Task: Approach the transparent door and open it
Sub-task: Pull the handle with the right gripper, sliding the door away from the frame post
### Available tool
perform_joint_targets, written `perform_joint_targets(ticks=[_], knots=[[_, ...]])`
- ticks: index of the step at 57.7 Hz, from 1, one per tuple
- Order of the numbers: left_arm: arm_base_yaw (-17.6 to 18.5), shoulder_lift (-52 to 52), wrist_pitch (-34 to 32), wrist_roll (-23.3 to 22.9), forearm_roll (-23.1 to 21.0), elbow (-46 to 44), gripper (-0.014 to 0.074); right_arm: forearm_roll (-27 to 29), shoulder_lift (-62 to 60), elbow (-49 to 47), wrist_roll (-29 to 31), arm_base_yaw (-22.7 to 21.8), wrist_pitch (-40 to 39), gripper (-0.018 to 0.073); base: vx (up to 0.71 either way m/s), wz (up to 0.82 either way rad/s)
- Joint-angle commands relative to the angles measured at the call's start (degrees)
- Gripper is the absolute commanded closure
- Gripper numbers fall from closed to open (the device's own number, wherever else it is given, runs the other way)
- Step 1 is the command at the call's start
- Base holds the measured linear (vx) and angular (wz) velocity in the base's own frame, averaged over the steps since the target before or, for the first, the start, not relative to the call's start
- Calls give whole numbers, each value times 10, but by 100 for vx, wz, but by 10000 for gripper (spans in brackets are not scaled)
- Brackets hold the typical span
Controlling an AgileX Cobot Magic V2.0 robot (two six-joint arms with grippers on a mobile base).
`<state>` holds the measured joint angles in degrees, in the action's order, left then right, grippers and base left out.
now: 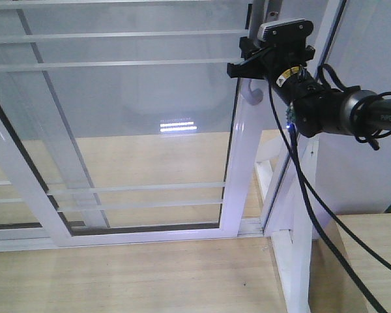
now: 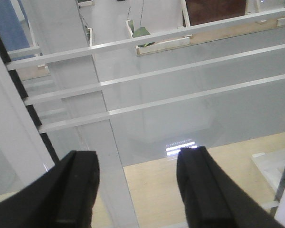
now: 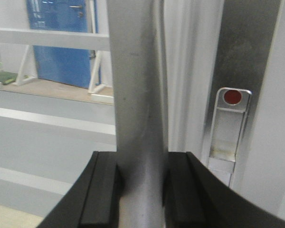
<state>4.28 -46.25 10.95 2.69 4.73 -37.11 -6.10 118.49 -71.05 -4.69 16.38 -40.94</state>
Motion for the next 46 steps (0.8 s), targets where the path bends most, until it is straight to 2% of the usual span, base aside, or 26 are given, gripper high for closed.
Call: perform_joint_targets(ticks=[1,27,46], knots=[[3,3,-42,-2,-2,-20,115,-8,-24,-25,-4,24,-58,472,0,0],[3,3,-43,-2,-7,-20,115,-4,-4,-29,-4,99,-89,472,0,1],[3,3,-42,-2,-7,-20,115,-7,22,-87,-4,146,-82,472,0,0]])
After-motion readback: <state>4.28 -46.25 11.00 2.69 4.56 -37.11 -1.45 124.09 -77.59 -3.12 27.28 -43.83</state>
